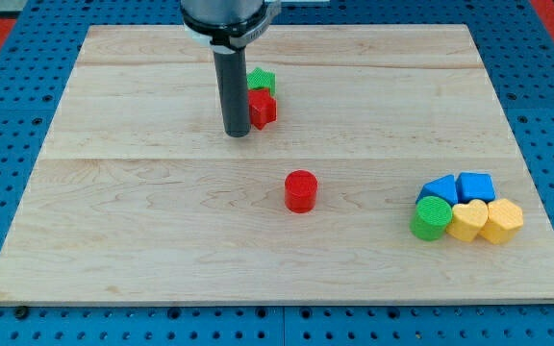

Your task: Place red circle vertically below the red star

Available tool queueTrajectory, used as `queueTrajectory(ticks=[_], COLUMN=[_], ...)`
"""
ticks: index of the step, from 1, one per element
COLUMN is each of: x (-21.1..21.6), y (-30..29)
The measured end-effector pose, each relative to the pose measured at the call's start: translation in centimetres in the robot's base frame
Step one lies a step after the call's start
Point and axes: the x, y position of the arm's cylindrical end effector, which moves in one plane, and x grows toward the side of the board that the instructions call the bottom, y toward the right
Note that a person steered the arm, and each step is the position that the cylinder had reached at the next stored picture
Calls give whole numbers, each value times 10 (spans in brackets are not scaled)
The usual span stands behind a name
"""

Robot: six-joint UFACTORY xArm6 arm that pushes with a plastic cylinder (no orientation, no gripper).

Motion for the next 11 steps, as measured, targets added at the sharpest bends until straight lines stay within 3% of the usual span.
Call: queueTrajectory(ticks=[3,4,6,11], x=[106,144,140,78], y=[-9,18,122,43])
